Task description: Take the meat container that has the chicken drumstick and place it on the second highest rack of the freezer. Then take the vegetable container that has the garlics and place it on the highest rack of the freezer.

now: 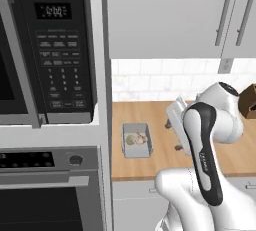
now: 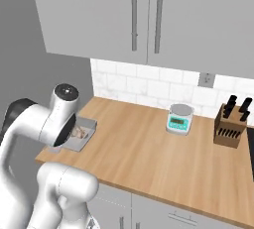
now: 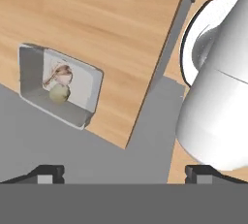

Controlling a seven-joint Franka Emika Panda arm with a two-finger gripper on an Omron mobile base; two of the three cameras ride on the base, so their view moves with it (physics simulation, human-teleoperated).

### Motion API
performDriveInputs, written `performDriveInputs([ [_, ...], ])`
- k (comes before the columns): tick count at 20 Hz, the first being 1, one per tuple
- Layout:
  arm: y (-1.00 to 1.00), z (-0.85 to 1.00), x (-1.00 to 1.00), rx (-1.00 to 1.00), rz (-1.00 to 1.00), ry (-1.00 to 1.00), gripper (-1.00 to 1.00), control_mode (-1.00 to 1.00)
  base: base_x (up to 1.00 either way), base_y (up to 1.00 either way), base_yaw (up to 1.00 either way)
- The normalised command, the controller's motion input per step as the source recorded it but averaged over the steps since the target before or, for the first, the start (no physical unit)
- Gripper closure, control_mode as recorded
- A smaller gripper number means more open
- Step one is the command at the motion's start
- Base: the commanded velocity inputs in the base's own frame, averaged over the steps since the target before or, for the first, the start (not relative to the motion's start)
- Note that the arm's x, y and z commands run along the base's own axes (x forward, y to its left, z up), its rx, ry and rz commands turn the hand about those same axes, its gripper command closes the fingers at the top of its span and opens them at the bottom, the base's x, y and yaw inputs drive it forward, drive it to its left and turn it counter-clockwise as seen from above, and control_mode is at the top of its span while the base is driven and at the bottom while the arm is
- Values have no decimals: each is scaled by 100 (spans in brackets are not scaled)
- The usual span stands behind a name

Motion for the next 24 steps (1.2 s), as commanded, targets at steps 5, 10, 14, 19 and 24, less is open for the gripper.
performDriveInputs([
  [5,13,-27,27,3,3,8,-100,-100,0,0,0],
  [10,34,-23,14,-10,0,2,-100,-100,0,0,0],
  [14,13,-52,22,-8,0,5,-100,-100,0,0,0],
  [19,0,-47,34,-1,0,9,-100,-100,0,0,0],
  [24,0,-53,45,0,3,2,-100,-100,0,0,0],
])
